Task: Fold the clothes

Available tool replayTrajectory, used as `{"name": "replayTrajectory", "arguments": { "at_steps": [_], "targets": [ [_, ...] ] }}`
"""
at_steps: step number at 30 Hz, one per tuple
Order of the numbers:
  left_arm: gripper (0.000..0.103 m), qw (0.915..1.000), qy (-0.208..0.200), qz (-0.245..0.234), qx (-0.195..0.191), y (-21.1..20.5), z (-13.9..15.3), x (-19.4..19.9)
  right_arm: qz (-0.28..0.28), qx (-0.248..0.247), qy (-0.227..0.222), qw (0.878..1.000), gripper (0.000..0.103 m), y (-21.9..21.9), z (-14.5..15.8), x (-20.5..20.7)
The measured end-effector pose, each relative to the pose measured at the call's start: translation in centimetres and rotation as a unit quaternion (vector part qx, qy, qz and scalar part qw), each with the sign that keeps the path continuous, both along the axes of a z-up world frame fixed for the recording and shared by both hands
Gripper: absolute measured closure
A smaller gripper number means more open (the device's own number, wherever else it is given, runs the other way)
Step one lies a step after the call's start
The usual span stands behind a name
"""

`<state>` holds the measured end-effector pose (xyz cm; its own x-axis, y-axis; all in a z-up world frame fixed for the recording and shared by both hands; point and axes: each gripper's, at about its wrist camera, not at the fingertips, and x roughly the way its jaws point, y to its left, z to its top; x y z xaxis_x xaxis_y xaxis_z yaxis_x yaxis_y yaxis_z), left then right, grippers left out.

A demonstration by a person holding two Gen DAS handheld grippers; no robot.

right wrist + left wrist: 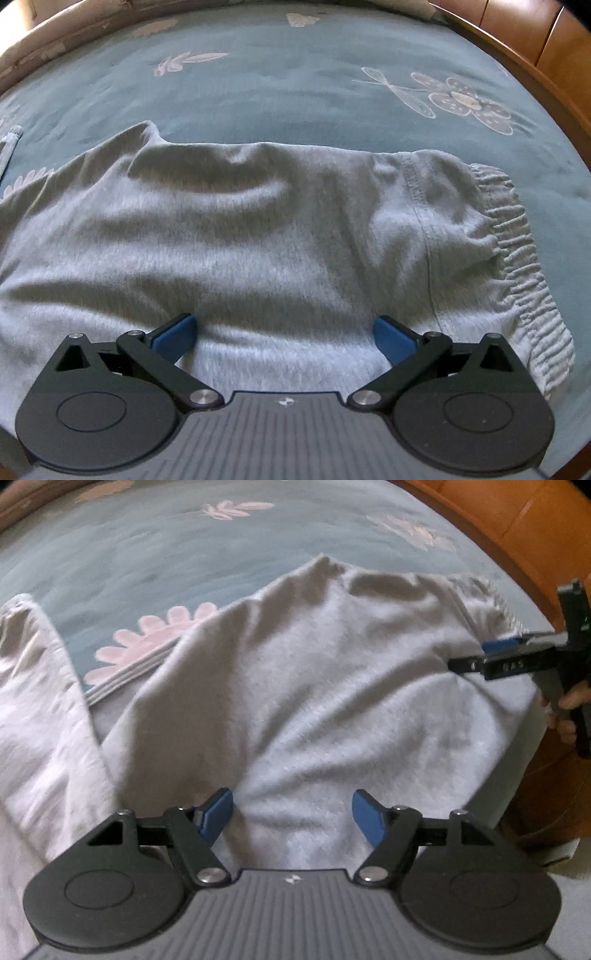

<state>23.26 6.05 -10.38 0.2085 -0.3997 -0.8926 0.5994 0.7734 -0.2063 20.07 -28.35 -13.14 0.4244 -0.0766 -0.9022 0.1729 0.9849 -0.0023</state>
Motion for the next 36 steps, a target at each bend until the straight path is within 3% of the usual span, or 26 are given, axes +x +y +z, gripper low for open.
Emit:
{"name": "replayTrajectory", "arguments": {
  "at_steps": [4, 6, 12, 16, 17, 19, 21, 26, 36],
  "targets": [
    [0.033, 0.9993, -0.035, -0.003, -0.015, -0.2, 0.3, 0.2, -0.017, -0.007, 0.048, 0.999, 0.000, 0.8, 1.4, 2.0],
    [0.034, 0.9989, -0.041, -0.009, -0.021, -0.7, -0.2, 0.4, -0.019, -0.004, 0.033, 0.999, 0.000, 1.8, 2.8, 2.7],
    [0.033, 0.9986, -0.049, -0.022, 0.003, -1.0, -1.8, -0.8, 0.067, 0.019, 0.006, 0.998, 0.000, 7.6, 4.4, 5.3],
    [0.024, 0.9982, -0.046, -0.034, 0.019, -0.7, -1.7, -1.6, 0.111, 0.011, 0.045, 0.993, 0.000, 10.2, 2.1, 7.0],
    [0.022, 0.9980, -0.044, -0.040, 0.022, -0.8, -1.8, -1.7, 0.112, 0.009, 0.057, 0.992, 0.000, 10.4, 1.4, 7.1],
    [0.006, 0.9973, -0.035, -0.059, 0.027, -1.4, -2.0, -1.6, 0.109, 0.014, 0.054, 0.992, 0.000, 10.3, 1.0, 7.0],
    [0.001, 0.9964, -0.027, -0.070, 0.039, -2.2, -2.3, -1.5, 0.105, 0.021, 0.050, 0.993, 0.000, 10.1, 0.8, 6.8],
    [0.001, 0.9946, -0.029, -0.068, 0.074, -3.6, -2.7, -1.7, 0.109, 0.025, 0.041, 0.993, 0.000, 10.0, 0.5, 6.5],
    [0.000, 0.9939, -0.033, -0.043, 0.096, -4.4, -3.0, -1.8, 0.114, 0.022, 0.015, 0.993, 0.000, 9.3, 0.7, 5.2]
  ]
}}
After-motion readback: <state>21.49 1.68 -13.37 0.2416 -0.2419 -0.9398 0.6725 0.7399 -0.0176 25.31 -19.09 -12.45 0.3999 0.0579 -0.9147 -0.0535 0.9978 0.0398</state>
